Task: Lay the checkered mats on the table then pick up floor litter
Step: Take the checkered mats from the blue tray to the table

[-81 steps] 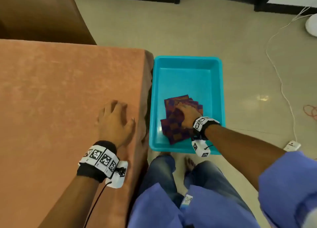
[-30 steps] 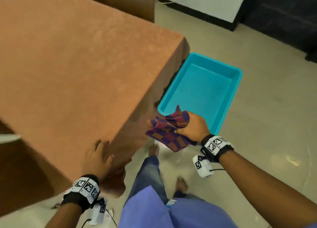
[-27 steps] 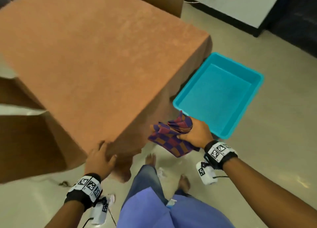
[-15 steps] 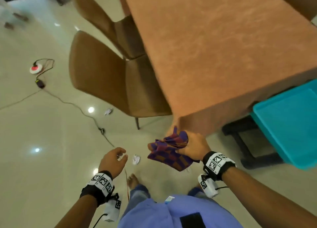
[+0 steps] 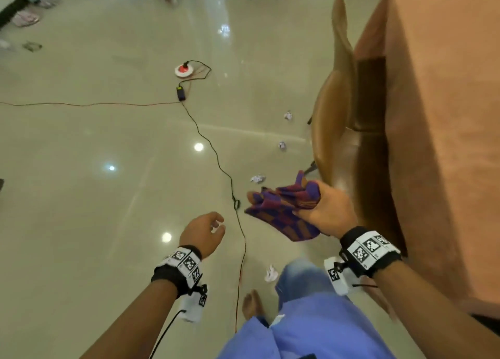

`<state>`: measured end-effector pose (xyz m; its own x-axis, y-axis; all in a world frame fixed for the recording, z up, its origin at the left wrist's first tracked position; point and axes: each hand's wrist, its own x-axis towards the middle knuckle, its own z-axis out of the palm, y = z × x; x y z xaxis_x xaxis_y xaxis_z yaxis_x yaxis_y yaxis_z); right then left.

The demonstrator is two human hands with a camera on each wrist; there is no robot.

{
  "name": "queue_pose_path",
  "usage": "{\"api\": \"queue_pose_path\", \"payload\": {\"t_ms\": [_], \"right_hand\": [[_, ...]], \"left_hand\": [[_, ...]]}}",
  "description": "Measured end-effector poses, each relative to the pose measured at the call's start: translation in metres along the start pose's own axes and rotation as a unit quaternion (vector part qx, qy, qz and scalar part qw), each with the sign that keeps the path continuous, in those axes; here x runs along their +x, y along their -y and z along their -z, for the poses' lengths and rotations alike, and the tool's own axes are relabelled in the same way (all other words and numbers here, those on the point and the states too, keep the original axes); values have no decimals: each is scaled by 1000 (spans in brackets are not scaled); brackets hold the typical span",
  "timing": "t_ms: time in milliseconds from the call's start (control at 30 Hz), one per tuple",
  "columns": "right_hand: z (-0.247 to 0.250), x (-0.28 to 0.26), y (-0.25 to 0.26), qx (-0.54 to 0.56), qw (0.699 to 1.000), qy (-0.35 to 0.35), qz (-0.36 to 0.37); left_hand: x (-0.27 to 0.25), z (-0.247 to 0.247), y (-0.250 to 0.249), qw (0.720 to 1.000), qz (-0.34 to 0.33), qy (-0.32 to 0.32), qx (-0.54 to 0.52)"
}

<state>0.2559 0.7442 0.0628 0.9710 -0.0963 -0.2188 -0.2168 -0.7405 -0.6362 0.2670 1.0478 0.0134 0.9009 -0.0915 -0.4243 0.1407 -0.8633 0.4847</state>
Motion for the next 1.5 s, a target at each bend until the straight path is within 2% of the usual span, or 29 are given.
{"api": "queue_pose_path", "payload": {"t_ms": [67,167,300,400,533,700,800,1000,1100,1167,1300,1433,1467,1500], "right_hand": [[21,34,19,10,999,-48,13],[51,85,36,41,992,-116,-10],[77,168,34,110,975,-173,-82],[91,222,20,195,944,-226,-138],[109,284,-5,280,902,-263,-198],[130,336,-33,359,843,-313,-249],[141,357,-49,394,800,-351,-286],[172,393,-75,403,713,-457,-347],[192,409,-83,369,672,-523,-372],[204,419,-85,336,641,-560,-404],[218,436,-84,285,588,-599,-462],[233,443,-87,271,542,-623,-495],[238,444,-91,274,524,-634,-498],[242,443,-95,282,511,-643,-497]], "left_hand": [[35,21,-13,1000,-13,-18,-12],[91,49,-46,998,-53,-30,-6],[185,84,-107,991,-129,-37,28],[258,108,-159,983,-173,-31,48],[345,129,-225,972,-226,-2,69],[440,128,-317,932,-332,46,139],[484,118,-372,892,-410,73,175],[554,100,-453,804,-511,69,296],[591,94,-479,747,-579,85,316],[615,94,-497,695,-632,96,328],[641,98,-528,587,-684,182,393],[649,96,-565,509,-675,297,443],[650,93,-579,495,-661,330,457],[649,88,-589,493,-649,353,459]]}}
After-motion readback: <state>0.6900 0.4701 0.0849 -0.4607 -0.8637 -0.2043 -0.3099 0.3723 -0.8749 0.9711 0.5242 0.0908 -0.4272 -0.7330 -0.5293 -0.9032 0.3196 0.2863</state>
